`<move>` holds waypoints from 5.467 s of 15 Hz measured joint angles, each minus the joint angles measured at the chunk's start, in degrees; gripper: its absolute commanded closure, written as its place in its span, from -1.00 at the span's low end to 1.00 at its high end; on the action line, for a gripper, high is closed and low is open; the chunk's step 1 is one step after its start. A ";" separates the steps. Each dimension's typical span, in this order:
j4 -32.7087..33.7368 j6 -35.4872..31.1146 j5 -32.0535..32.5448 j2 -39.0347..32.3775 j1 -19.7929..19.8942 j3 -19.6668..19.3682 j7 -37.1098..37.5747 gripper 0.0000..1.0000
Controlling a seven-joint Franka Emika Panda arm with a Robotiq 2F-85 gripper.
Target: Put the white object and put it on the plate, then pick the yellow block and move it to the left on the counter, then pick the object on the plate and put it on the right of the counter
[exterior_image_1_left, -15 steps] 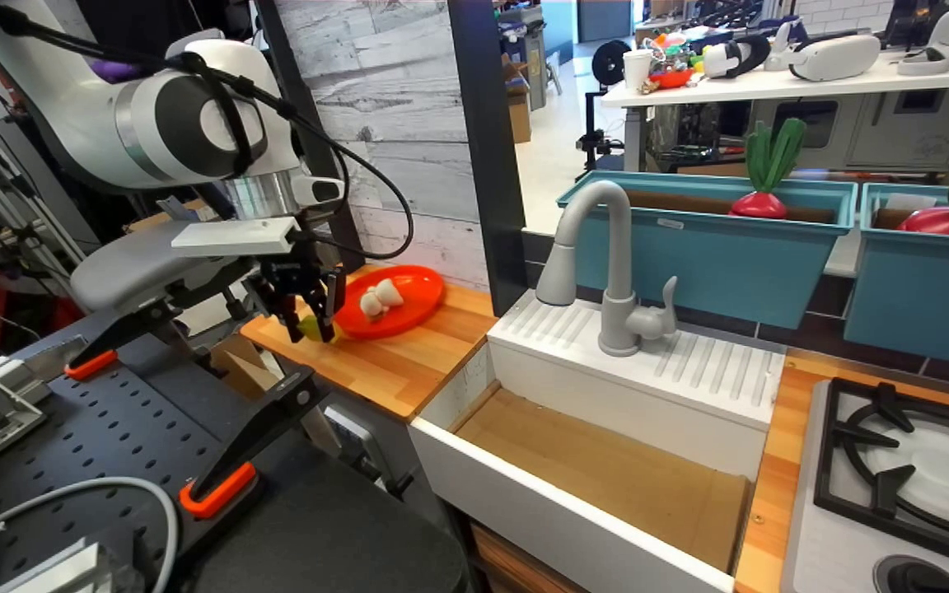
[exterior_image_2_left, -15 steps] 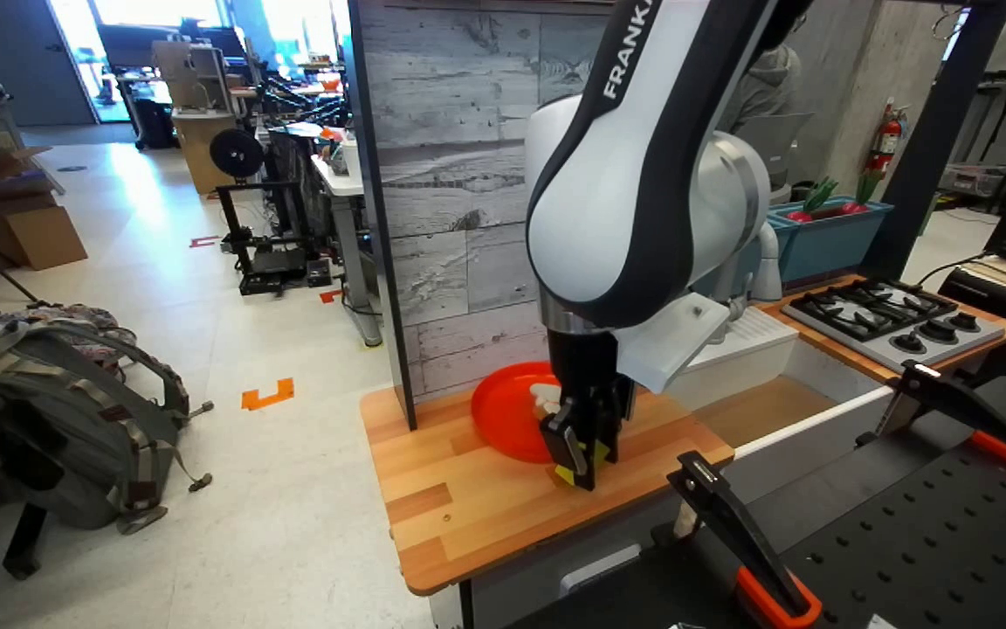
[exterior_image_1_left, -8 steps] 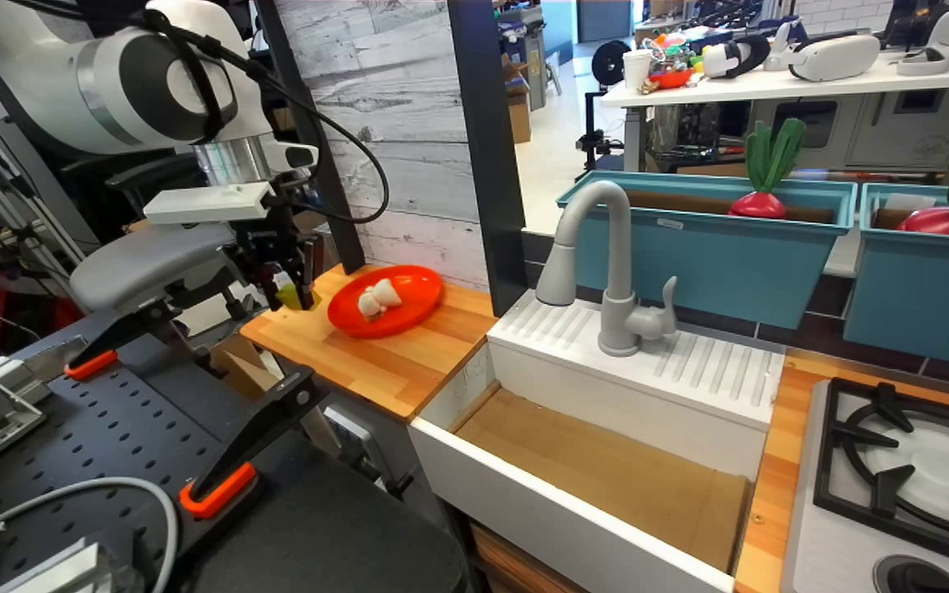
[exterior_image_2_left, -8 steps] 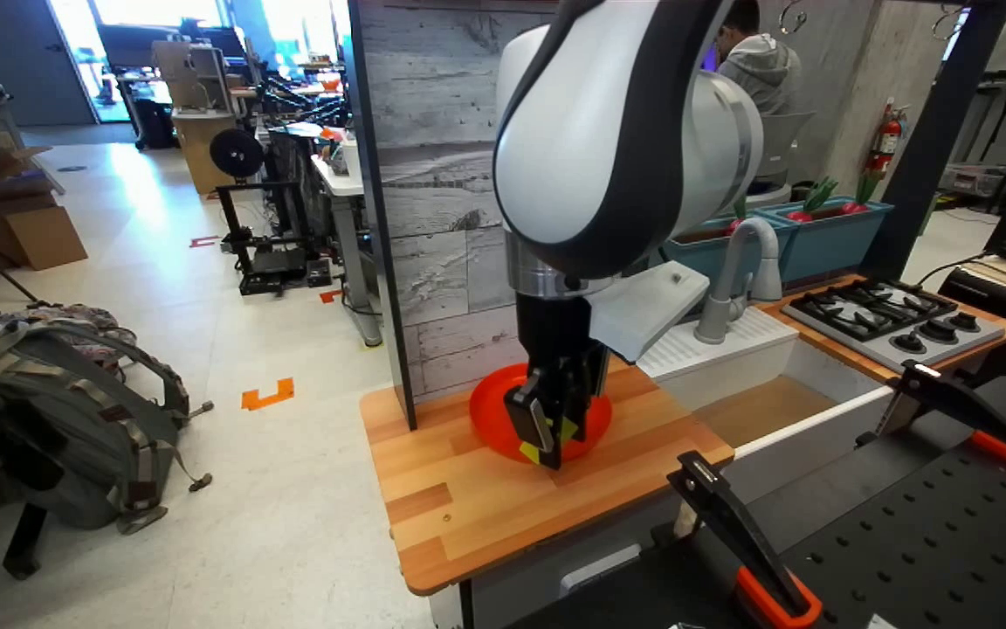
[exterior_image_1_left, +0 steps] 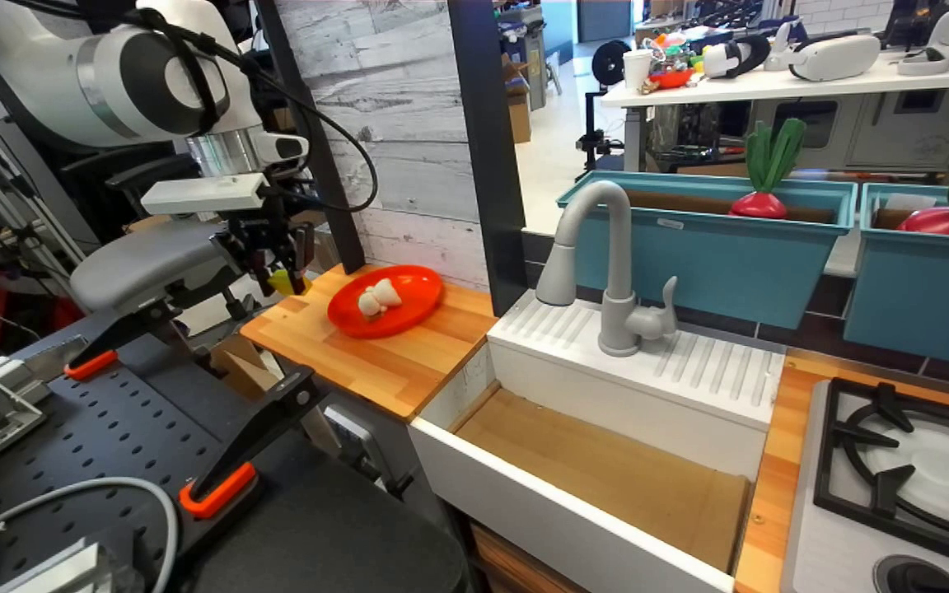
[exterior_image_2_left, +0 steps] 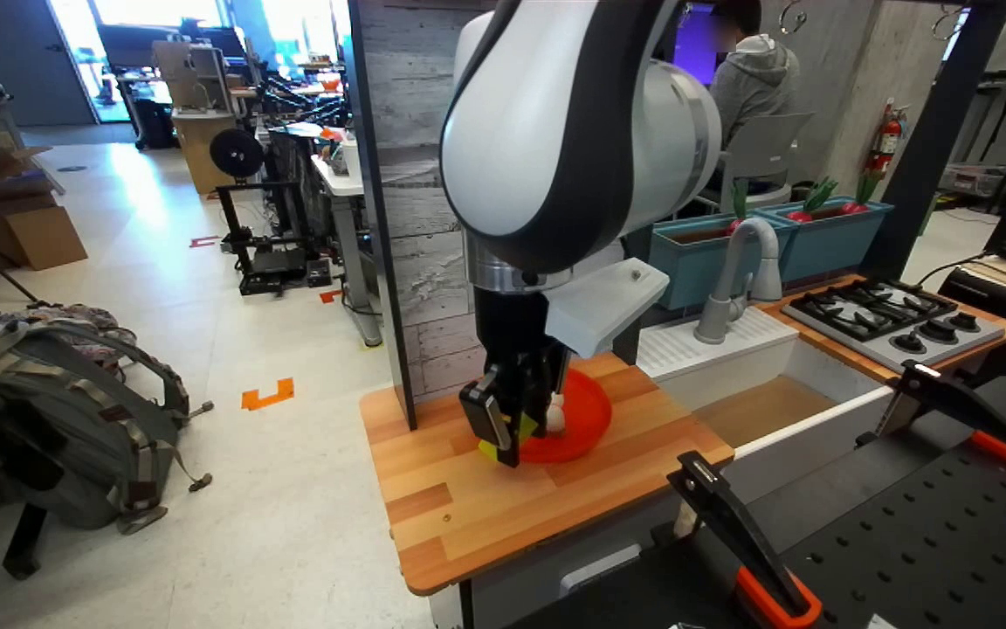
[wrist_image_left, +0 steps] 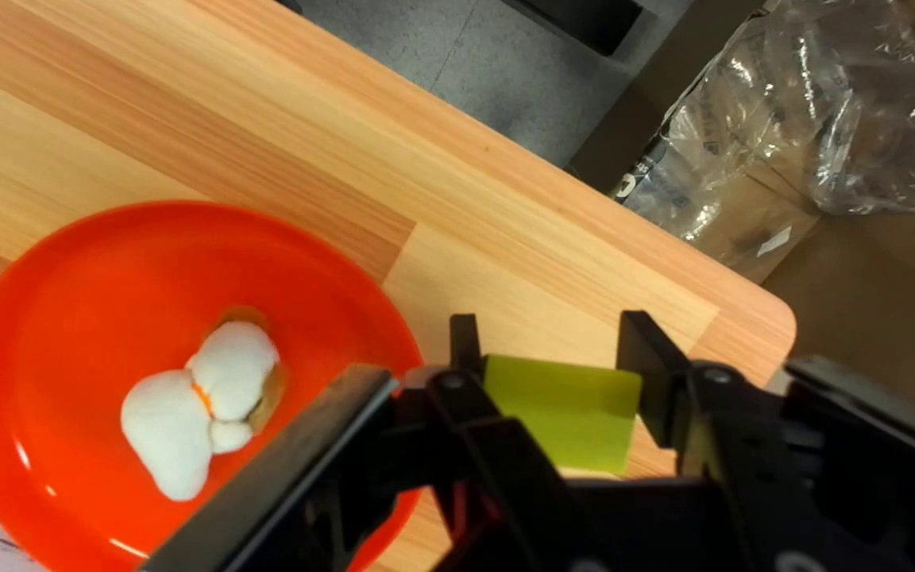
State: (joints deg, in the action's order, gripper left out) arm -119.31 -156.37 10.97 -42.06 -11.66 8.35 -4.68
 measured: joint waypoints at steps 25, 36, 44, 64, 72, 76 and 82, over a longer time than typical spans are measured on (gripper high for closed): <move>18.23 4.14 -0.09 -12.17 -3.73 0.16 0.69 -1.00; 11.50 3.58 -1.78 -5.92 4.94 -2.18 0.63 -1.00; 12.99 3.74 -4.49 -8.24 6.71 -3.43 1.09 -1.00; 15.89 3.32 -4.58 -10.65 4.32 -4.71 3.80 0.94; 2.75 -1.07 -8.33 -1.61 10.77 -4.51 2.28 0.94; 0.22 -2.61 -9.29 -1.67 14.84 -4.72 1.95 0.94; 0.45 -3.67 -9.36 -4.04 16.46 -5.16 2.04 0.94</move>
State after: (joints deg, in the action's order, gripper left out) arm -118.86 -160.03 1.61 -46.10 4.80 3.19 -2.64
